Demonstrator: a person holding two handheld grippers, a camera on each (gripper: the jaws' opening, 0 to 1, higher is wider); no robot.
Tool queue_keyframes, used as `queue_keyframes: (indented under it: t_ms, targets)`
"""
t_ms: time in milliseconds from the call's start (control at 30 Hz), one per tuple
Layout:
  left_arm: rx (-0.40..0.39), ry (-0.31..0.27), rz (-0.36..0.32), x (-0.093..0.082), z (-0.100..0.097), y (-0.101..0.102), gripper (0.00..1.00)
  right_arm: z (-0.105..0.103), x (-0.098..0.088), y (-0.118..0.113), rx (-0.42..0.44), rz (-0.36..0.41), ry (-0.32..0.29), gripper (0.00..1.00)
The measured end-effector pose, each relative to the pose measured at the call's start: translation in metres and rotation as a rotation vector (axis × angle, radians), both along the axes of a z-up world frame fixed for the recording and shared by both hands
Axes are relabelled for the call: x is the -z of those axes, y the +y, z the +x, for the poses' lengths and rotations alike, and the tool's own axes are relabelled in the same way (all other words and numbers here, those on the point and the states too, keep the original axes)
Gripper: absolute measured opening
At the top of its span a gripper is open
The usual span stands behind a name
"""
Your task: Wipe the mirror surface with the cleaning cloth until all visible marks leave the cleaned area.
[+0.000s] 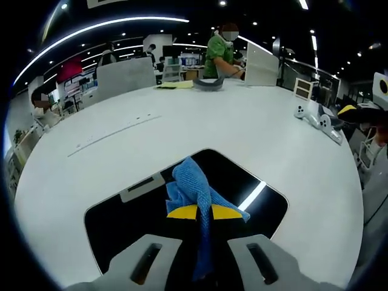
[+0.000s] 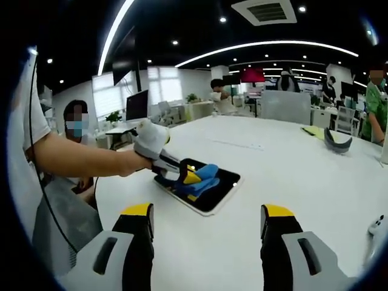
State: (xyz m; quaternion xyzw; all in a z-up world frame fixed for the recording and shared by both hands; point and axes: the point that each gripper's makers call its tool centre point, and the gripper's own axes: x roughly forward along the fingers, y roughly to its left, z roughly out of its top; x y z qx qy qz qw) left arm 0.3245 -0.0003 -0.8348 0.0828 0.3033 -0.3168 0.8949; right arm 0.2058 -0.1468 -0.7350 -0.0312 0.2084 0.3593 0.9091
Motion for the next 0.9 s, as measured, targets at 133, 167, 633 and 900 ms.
queue_keyframes:
  t_ms: [133,167,633,900]
  targets:
    - [-0.001,0.0,0.0,-0.0006,-0.0007,-0.0003,0.03,0.0003,-0.0037,0.0005,0.003,0.02,-0.005,0.71]
    - [-0.001,0.001,-0.001,-0.0006,-0.0008,-0.0003,0.03,0.0004,-0.0041,0.0005,0.003,0.021,-0.004,0.7]
    - [-0.001,0.002,-0.004,-0.0008,-0.001,-0.0006,0.03,0.0017,-0.0035,0.0,0.004,0.016,-0.007,0.7]
    - [0.001,0.003,-0.001,-0.0007,-0.0009,-0.0004,0.03,0.0,-0.0014,0.0002,0.004,0.016,-0.004,0.7]
